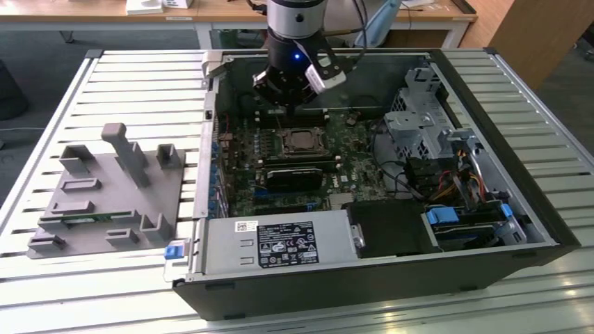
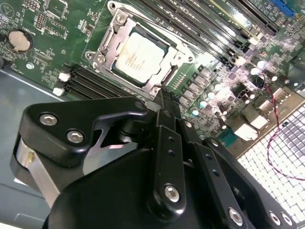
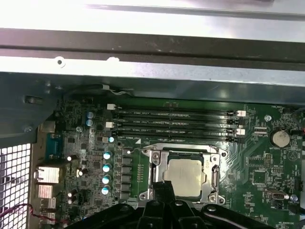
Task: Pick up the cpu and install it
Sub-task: 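Install the first cpu locking lever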
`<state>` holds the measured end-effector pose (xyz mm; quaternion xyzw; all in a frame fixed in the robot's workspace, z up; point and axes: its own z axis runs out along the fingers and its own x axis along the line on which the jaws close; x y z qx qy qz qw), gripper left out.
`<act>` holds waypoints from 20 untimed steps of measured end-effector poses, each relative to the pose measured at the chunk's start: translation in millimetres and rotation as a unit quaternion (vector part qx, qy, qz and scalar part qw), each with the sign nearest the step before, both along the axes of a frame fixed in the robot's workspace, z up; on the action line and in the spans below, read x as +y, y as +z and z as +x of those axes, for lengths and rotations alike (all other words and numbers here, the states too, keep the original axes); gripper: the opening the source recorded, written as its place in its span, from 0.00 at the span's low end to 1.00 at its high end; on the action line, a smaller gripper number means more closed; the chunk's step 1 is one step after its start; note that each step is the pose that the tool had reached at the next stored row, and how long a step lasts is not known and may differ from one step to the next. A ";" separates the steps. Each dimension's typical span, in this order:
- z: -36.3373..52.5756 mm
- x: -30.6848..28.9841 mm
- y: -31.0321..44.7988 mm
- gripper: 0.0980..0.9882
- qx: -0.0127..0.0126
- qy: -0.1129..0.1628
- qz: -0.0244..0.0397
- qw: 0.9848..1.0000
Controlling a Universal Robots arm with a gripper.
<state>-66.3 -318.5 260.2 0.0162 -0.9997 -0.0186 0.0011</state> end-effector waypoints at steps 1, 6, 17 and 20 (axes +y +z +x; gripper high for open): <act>-0.7 0.0 0.0 0.01 0.000 0.000 0.000 1.000; -3.0 0.0 -0.2 0.01 0.000 0.000 0.000 1.000; -9.9 0.0 -0.6 0.01 -0.001 0.000 0.000 1.000; -13.4 0.0 -0.7 0.01 -0.001 0.000 0.000 1.000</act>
